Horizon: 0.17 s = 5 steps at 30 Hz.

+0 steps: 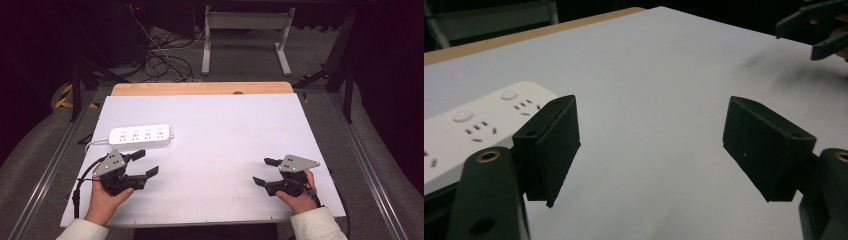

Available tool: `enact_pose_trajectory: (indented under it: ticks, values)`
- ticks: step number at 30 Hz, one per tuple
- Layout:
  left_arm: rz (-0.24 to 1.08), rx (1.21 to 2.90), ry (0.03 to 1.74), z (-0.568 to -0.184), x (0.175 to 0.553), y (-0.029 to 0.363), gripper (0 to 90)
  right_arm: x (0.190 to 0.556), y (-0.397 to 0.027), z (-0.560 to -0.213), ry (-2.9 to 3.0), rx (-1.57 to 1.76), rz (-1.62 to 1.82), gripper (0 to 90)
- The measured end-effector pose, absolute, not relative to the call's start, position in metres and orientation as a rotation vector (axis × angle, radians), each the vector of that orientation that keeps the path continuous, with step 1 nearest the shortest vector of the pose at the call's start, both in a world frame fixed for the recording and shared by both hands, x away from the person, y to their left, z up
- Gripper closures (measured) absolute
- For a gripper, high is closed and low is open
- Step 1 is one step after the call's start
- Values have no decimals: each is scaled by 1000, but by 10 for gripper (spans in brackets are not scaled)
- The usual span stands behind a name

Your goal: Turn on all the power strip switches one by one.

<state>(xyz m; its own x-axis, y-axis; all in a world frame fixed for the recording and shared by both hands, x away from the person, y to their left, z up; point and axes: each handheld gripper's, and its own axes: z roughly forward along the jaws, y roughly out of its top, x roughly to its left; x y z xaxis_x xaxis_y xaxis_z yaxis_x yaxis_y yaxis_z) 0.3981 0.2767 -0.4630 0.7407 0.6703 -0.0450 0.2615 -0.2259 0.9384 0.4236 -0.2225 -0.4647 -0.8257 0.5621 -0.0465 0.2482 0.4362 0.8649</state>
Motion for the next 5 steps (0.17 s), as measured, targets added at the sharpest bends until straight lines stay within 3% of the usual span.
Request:
enact_pose_trajectory:
  ticks: [5]
  values:
    - [416,1846,746,-472,399,276,218,423,-223,-463,2362,682,1372,239]
